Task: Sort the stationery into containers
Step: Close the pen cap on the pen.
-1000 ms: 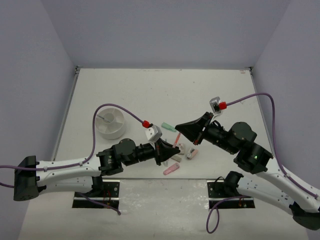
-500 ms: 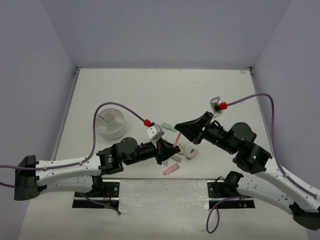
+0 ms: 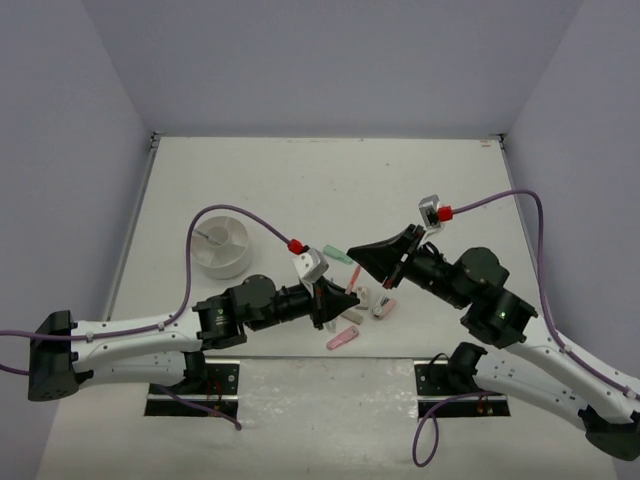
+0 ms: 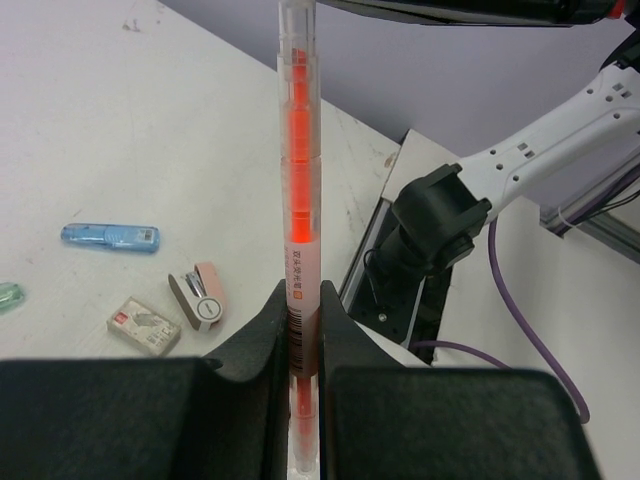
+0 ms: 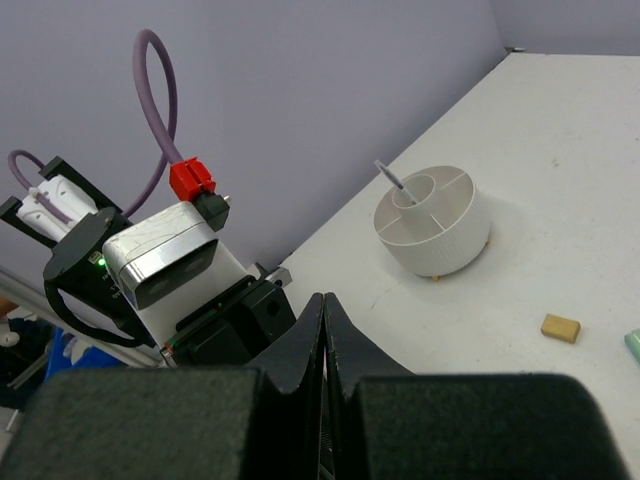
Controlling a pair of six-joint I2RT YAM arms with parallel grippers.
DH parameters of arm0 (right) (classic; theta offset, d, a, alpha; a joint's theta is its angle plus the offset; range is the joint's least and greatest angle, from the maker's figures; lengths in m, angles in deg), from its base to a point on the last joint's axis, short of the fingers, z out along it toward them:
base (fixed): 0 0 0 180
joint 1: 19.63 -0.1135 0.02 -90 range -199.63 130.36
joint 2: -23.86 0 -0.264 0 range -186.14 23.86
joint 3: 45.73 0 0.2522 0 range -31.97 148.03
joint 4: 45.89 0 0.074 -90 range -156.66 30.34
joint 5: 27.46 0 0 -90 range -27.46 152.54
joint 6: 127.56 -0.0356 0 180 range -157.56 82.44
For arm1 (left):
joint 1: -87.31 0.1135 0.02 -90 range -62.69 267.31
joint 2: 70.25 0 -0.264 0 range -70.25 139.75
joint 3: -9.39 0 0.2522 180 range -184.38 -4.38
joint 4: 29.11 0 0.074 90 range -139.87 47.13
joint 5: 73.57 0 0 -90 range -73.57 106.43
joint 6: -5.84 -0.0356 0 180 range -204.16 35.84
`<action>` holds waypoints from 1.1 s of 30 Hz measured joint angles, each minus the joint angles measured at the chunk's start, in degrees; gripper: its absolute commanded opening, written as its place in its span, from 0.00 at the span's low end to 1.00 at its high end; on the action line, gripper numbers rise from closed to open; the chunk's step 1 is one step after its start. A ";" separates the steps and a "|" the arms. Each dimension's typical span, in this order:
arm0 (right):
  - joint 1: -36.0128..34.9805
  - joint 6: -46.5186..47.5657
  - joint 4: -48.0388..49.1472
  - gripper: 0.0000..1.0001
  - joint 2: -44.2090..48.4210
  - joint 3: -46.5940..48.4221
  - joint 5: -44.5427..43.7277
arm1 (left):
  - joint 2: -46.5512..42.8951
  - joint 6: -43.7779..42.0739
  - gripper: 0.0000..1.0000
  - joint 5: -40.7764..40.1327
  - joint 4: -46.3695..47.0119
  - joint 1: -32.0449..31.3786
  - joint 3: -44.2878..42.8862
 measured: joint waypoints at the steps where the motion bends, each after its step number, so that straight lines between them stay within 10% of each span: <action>1: 0.04 -0.14 0.66 0.00 -0.04 -0.32 0.10 | -0.06 -0.02 0.00 -0.13 -0.10 0.00 0.00; 17: -0.70 -2.99 5.36 0.00 0.22 -7.65 6.49 | -0.51 -4.67 0.00 -4.98 -5.24 0.59 -5.04; 33: -0.43 -0.30 -8.79 0.47 4.17 1.60 -1.08 | 0.25 -4.79 0.00 -3.35 1.13 0.49 -5.02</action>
